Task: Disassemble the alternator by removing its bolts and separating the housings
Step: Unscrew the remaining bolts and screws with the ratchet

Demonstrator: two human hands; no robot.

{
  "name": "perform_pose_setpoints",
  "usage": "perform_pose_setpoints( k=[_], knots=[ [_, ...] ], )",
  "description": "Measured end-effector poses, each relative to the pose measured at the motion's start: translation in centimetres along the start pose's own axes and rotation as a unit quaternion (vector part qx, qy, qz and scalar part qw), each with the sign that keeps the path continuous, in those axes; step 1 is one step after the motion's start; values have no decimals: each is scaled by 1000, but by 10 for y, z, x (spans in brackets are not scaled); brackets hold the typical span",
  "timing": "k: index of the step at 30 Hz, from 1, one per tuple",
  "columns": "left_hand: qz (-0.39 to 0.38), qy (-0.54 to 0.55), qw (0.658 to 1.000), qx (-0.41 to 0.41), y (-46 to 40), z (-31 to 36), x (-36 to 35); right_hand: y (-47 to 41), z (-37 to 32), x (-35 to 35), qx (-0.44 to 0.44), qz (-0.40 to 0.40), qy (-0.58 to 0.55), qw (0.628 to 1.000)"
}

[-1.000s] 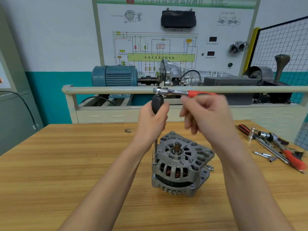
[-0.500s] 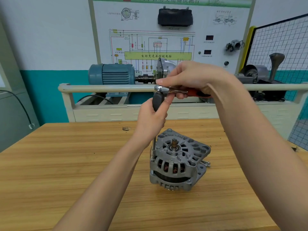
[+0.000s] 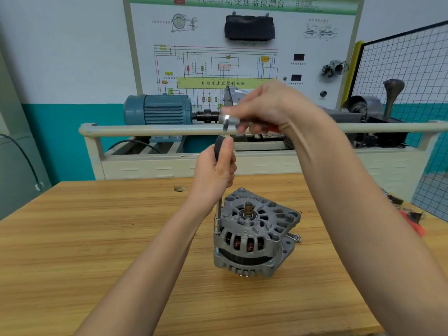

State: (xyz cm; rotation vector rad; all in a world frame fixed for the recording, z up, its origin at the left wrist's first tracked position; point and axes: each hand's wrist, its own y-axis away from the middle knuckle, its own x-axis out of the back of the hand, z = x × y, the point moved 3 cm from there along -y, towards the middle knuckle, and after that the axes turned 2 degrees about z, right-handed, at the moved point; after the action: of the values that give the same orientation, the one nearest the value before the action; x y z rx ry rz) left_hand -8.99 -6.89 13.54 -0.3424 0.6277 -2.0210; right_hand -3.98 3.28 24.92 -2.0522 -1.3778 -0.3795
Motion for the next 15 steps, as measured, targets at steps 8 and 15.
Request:
perform_pose_setpoints(
  k=[8, 15],
  knots=[
    [0, -21, 1000, 13, 0, 1, -8, 23, -12, 64, 58, 108, -44, 991],
    [48, 15, 998, 46, -4, -5, 2, 61, 145, 21, -210, 94, -23, 973]
  ],
)
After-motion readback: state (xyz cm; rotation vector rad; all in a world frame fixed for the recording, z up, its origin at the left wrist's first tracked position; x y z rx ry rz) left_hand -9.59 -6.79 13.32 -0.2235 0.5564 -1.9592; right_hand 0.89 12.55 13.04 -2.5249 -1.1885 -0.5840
